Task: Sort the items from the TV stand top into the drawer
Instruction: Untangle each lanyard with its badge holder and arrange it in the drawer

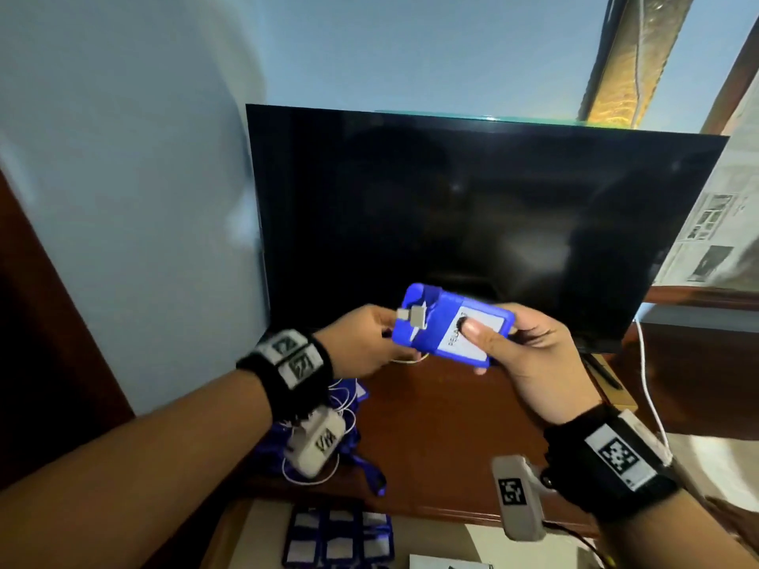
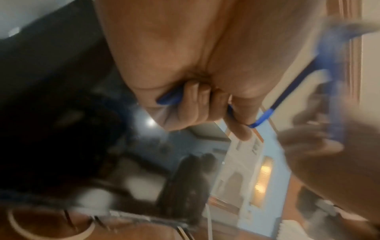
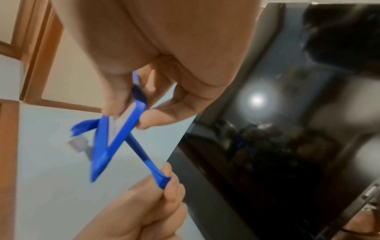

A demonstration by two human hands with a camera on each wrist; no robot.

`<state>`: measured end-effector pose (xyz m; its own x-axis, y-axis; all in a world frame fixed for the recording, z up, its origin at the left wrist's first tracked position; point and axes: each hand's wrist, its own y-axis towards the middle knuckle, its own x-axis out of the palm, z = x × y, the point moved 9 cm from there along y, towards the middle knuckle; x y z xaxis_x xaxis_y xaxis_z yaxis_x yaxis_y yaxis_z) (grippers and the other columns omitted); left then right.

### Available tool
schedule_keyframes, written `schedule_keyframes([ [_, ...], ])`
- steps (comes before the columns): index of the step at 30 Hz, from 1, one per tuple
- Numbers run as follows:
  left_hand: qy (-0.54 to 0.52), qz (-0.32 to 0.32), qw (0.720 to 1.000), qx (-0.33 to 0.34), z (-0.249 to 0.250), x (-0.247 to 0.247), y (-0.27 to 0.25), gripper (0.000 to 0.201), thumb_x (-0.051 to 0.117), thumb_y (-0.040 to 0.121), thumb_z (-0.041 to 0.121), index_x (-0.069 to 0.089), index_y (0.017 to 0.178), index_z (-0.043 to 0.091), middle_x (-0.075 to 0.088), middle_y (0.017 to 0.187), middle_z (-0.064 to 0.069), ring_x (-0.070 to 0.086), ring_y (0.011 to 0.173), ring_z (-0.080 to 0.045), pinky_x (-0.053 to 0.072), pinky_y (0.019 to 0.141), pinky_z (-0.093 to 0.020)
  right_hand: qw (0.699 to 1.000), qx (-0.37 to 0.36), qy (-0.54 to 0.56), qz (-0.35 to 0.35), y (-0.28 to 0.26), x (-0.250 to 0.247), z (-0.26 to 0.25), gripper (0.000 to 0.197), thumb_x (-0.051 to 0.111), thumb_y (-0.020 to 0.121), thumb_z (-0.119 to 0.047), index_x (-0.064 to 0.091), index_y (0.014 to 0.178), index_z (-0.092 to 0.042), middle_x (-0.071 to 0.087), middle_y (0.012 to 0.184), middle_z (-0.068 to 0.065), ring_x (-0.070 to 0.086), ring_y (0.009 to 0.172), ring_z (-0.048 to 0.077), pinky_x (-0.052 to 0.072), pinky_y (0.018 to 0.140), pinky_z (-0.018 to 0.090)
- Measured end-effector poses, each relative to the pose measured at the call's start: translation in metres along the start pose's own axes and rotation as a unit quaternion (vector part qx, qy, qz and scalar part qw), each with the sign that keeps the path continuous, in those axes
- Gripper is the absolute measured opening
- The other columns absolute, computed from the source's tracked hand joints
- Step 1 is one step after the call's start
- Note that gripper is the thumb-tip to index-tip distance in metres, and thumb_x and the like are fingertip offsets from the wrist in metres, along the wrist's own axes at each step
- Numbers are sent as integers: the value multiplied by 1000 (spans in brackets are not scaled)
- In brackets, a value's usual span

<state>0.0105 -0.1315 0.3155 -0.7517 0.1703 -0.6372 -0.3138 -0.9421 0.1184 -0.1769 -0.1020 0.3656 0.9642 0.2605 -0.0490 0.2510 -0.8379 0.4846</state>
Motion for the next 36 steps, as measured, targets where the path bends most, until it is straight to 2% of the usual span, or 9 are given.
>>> schedule_keyframes([
  [3, 26, 60, 998, 8, 17, 38, -31, 27, 58, 103, 34, 74, 83, 27, 64, 67, 6, 54, 58, -3, 47, 63, -28, 997, 29, 4, 70, -1, -17, 20, 7, 74, 89, -9, 76, 94, -4, 74, 80, 21, 64, 65, 20, 54, 54, 26],
  [8, 97, 80, 991, -37, 33, 51, -69, 28, 51, 104, 46, 73, 99, 29, 66, 82, 2, 61, 77, -11, 50, 76, -36, 990, 55, -95, 87, -15, -23, 69, 1, 78, 90, -17, 78, 88, -16, 75, 74, 4, 62, 60, 9, 52, 52, 26],
  [12, 315, 69, 947, 18, 59, 30, -70, 37, 43, 106, 47, 73, 103, 24, 61, 95, 5, 57, 93, -16, 46, 84, -35, 982, 75, -160, -71, -33, 18, 93, 3, 77, 91, -17, 78, 89, -19, 73, 75, 0, 60, 61, 4, 47, 55, 22],
  [15, 322, 62, 945, -6, 45, -2, -60, 37, 52, 102, 51, 77, 94, 24, 65, 92, 6, 59, 88, -12, 46, 79, -31, 967, 113, -140, -182, -48, 47, 96, 3, 78, 90, -21, 78, 91, -19, 70, 75, 6, 58, 59, 11, 48, 53, 24],
  [18, 199, 4, 978, -60, 9, -16, -53, 27, 70, 92, 50, 80, 90, 25, 73, 89, 4, 67, 83, -9, 54, 76, -26, 964, 121, -96, -217, -54, 61, 90, 11, 79, 87, -24, 78, 92, -15, 71, 77, 12, 60, 60, 18, 49, 53, 26],
  [21, -81, -49, 987, -127, -33, 2, -56, 19, 78, 89, 37, 81, 92, 18, 78, 89, -3, 73, 81, -17, 59, 77, -30, 974, 126, -29, -187, -53, 64, 87, 20, 79, 81, -22, 78, 95, -8, 71, 79, 18, 61, 61, 18, 51, 52, 26],
  [27, -441, -6, 876, -195, -90, 50, -71, 19, 71, 85, 6, 74, 104, 9, 72, 101, -19, 72, 85, -27, 60, 79, -40, 981, 129, 20, -141, -54, 69, 103, 17, 78, 82, -18, 77, 94, -7, 74, 77, 11, 64, 61, 17, 54, 52, 27],
  [31, -562, 6, 810, -165, -104, 80, -82, 43, 59, 100, 16, 57, 138, -3, 58, 139, -29, 56, 131, -43, 44, 114, -51, 984, 149, 51, -84, -59, 72, 120, 22, 78, 81, -18, 76, 98, -4, 76, 79, 6, 67, 66, 12, 54, 56, 23],
  [36, -613, 147, 750, -201, -138, 93, -111, 24, 54, 99, 1, 67, 119, 6, 74, 112, -11, 73, 87, -13, 60, 72, -22, 980, 192, 43, -4, -73, 75, 158, 23, 80, 83, -29, 76, 98, -12, 77, 88, 9, 69, 76, 15, 57, 63, 29],
])
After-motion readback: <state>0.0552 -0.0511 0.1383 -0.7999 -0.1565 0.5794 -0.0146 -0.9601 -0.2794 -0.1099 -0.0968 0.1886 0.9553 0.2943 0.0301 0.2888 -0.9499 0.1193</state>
